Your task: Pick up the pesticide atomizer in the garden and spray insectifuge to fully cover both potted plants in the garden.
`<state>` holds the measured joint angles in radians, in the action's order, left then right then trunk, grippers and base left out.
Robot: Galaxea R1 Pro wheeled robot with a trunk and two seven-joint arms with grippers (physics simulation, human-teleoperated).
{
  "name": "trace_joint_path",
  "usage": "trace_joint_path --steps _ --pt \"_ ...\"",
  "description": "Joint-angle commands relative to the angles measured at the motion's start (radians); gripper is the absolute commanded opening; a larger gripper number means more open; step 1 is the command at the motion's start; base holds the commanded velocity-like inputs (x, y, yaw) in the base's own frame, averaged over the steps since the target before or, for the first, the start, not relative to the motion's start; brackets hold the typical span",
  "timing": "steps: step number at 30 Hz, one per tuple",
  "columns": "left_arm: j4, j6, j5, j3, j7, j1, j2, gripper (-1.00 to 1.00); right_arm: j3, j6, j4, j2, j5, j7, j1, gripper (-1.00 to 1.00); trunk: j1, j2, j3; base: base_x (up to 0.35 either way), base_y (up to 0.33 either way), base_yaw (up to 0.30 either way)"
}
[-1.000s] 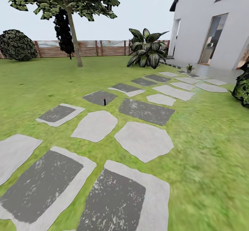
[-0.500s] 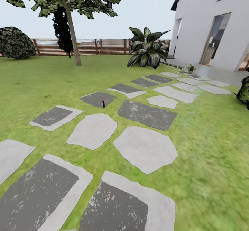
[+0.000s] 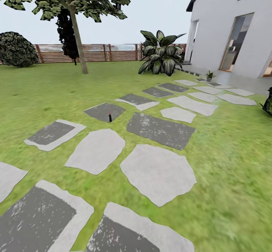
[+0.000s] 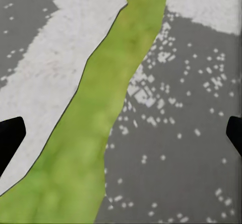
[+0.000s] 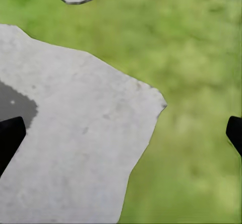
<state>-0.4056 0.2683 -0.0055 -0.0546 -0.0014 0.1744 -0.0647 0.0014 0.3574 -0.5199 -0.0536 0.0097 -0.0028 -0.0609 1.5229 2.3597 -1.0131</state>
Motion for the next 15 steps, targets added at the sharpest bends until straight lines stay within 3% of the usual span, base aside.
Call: trace_joint_path --steps 1,15 --pt "0.001 0.003 -0.001 -0.002 0.0 0.0 0.0 1.0 0.0 0.003 0.001 0.0 0.001 0.0 0.0 1.0 0.0 0.0 -0.001 0.336 -0.101 0.0" --pt "0.001 0.003 -0.001 -0.002 0.0 0.0 0.0 1.0 0.002 0.003 0.001 0.0 0.001 0.0 0.0 1.0 0.0 0.0 -0.001 0.336 -0.101 0.0"
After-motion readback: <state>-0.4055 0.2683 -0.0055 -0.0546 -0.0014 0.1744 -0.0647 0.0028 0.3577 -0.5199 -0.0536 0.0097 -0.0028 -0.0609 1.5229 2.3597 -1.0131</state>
